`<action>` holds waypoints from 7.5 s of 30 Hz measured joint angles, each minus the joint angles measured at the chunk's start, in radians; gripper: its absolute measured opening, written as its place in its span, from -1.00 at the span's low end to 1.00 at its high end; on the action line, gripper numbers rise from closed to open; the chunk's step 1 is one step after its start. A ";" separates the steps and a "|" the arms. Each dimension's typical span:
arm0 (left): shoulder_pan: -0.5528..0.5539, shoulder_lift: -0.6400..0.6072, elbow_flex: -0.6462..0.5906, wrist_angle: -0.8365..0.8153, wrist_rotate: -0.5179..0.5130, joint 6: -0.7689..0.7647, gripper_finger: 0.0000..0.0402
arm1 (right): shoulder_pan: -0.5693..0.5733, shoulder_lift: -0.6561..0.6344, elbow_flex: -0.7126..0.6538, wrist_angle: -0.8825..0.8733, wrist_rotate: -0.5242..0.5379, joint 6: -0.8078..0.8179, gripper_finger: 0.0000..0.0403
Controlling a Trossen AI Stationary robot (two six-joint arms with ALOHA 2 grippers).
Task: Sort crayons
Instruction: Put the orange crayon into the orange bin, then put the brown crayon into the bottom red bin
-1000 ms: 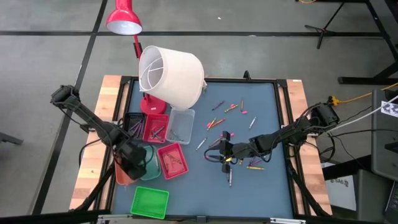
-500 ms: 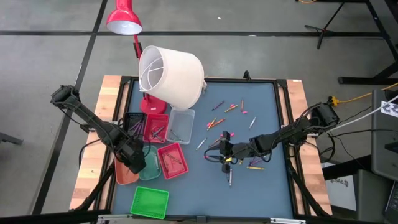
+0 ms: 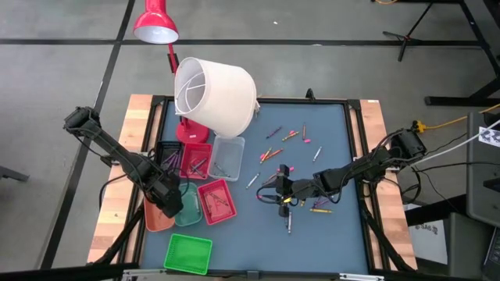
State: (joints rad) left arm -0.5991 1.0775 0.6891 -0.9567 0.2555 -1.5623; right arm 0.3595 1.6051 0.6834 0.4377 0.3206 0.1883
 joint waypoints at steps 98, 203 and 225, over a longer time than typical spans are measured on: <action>0.000 0.000 0.000 0.282 -0.300 0.166 -0.52 | -0.268 0.121 0.006 -0.300 -0.208 -0.168 -0.94; 0.088 0.224 0.000 1.124 -0.694 1.062 -0.92 | -0.178 0.121 0.230 -0.052 -0.335 -0.037 -0.30; 0.039 0.224 0.000 0.652 -0.574 0.787 -0.92 | -0.177 0.121 0.230 -0.232 -0.189 -0.146 -0.29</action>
State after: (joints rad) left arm -0.5598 1.3014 0.6888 -0.3050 -0.3187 -0.7752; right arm 0.1825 1.7256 0.9134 0.2058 0.1318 0.0426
